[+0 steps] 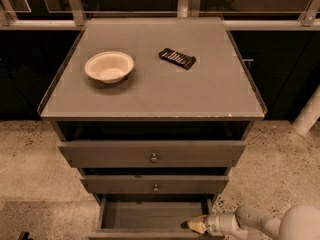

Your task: Open bottom drawer

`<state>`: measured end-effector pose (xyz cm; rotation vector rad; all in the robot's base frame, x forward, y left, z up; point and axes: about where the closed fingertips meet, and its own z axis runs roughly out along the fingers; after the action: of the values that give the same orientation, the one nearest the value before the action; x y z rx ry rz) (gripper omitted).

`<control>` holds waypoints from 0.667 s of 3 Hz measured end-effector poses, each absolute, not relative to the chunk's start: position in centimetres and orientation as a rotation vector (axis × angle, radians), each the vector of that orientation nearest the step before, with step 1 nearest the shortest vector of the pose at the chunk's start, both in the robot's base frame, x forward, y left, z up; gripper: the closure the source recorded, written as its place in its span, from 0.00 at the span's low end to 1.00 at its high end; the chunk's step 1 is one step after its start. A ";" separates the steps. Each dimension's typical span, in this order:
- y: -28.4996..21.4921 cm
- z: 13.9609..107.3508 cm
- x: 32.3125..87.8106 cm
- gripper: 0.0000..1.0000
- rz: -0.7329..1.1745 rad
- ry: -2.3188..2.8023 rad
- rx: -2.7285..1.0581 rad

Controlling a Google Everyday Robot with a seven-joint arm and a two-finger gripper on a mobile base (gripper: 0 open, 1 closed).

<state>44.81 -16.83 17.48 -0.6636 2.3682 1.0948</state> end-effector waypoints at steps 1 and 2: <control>-16.5 17.6 42.8 1.00 1.183 2.361 -0.672; -15.9 17.9 40.7 1.00 1.287 2.347 -0.677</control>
Offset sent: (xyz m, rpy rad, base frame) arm -0.0660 0.0119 0.0105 0.1729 0.1210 0.1051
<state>40.66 -15.89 17.91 -0.6773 2.3470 1.2867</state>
